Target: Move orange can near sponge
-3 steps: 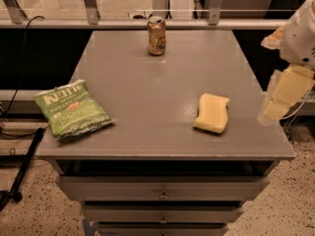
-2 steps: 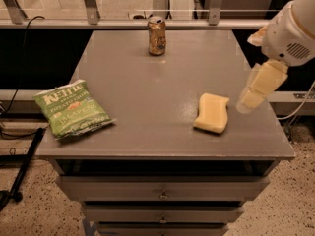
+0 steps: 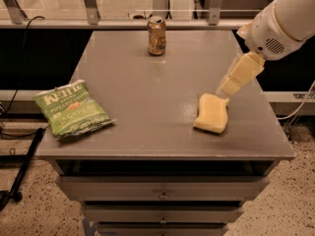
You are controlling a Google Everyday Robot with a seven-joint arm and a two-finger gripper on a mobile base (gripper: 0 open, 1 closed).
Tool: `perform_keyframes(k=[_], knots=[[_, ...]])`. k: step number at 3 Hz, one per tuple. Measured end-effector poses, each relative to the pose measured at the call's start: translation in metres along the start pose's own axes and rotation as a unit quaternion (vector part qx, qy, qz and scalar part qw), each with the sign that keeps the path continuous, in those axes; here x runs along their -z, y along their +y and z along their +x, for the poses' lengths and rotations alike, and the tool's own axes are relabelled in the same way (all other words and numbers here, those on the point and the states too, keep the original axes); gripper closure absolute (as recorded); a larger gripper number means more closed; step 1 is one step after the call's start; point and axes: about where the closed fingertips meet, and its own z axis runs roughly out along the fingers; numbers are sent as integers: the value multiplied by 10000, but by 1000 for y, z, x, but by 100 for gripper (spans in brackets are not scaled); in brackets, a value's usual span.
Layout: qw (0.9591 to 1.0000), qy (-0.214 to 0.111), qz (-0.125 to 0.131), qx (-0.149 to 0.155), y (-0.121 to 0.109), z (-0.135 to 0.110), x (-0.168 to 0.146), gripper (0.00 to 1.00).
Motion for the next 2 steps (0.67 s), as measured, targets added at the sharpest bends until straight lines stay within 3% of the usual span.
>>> perform_keyframes(k=[1, 2], knots=[[9983, -345, 163, -441, -21, -13, -18, 0], [9933, -854, 282, -720, -58, -41, -47, 0]])
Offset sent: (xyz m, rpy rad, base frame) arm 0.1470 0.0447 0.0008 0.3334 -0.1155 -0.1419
